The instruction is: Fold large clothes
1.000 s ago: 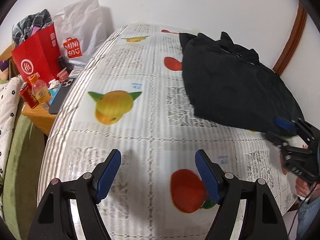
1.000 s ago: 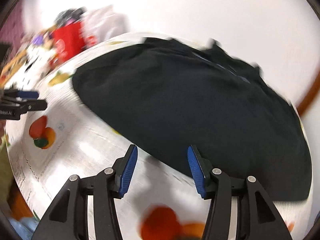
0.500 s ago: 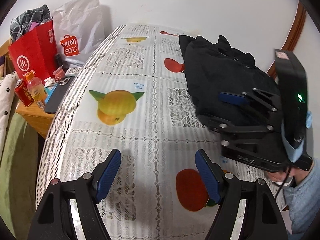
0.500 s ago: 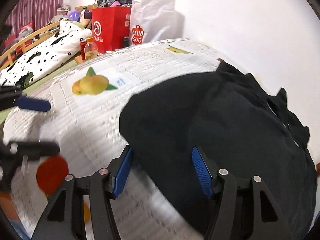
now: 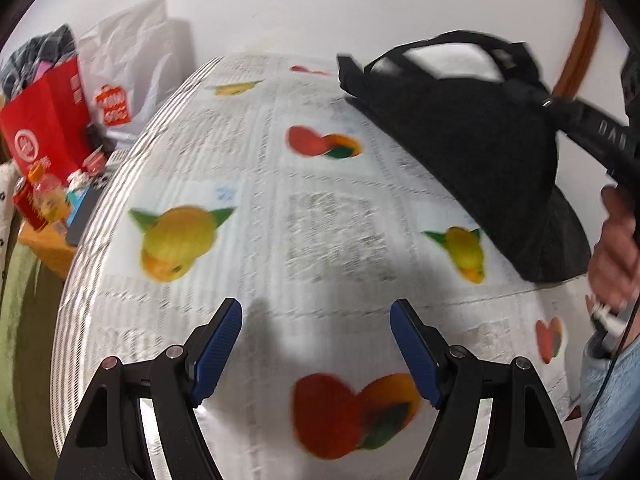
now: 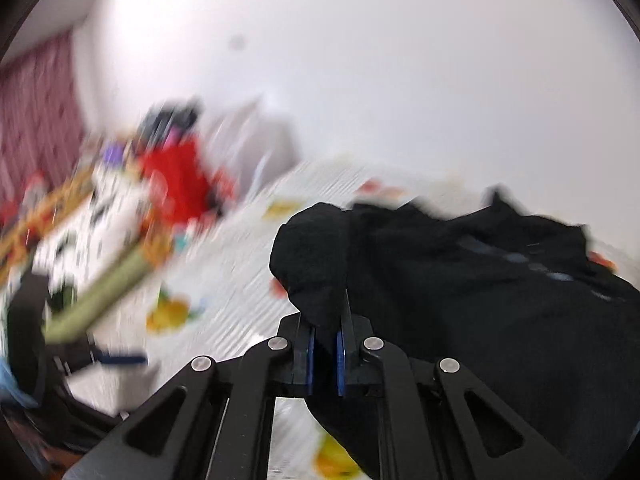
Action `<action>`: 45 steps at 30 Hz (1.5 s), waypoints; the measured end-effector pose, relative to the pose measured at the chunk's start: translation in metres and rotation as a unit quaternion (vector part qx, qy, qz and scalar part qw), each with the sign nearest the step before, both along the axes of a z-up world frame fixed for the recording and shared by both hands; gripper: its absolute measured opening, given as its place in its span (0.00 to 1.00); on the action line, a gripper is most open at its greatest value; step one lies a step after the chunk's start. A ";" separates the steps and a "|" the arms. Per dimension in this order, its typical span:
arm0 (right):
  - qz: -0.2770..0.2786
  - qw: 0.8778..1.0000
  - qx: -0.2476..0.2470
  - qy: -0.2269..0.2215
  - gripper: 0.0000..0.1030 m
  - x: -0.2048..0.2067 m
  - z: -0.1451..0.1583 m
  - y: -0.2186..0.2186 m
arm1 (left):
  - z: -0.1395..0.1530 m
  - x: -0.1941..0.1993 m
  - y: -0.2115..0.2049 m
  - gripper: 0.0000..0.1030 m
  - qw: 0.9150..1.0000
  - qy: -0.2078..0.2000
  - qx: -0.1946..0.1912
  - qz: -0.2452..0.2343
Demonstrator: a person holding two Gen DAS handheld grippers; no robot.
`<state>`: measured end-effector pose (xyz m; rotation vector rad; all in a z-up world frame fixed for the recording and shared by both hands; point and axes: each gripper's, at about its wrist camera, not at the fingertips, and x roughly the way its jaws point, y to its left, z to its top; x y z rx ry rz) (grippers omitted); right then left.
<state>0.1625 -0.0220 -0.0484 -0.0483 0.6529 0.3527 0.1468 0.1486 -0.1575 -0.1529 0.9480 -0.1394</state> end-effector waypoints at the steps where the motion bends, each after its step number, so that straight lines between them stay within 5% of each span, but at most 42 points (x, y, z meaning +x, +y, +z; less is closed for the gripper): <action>1: -0.020 1.000 0.017 -0.011 0.07 -0.001 0.010 -0.018 | 0.004 0.001 -0.006 0.72 1.000 -0.005 -0.002 -0.006; 7: -0.158 0.979 0.117 -0.052 0.07 -0.011 0.036 -0.139 | 0.020 0.011 -0.050 0.72 0.998 -0.030 -0.001 -0.050; 12: -0.235 0.963 0.129 -0.033 0.08 -0.027 0.015 -0.204 | 0.019 0.022 -0.089 0.72 0.997 -0.031 -0.007 -0.077; 17: -0.250 0.962 0.102 0.038 0.16 -0.029 -0.022 -0.228 | 0.012 0.028 -0.134 0.72 0.993 -0.017 -0.016 -0.113; 22: -0.263 0.964 0.030 0.039 0.19 -0.049 -0.035 -0.244 | 0.007 0.027 -0.173 0.72 0.988 -0.020 -0.018 -0.152; 27: -0.299 0.951 -0.042 0.062 0.20 -0.064 -0.055 -0.287 | -0.007 0.030 -0.205 0.71 0.985 -0.009 -0.024 -0.170; 35: -0.308 0.941 -0.061 0.124 0.21 -0.069 -0.090 -0.325 | -0.021 0.038 -0.232 0.48 0.990 -0.018 -0.035 -0.139; 45: -0.309 0.939 -0.095 0.115 0.19 -0.067 -0.093 -0.310 | -0.023 0.042 -0.213 0.14 0.990 0.002 -0.088 -0.111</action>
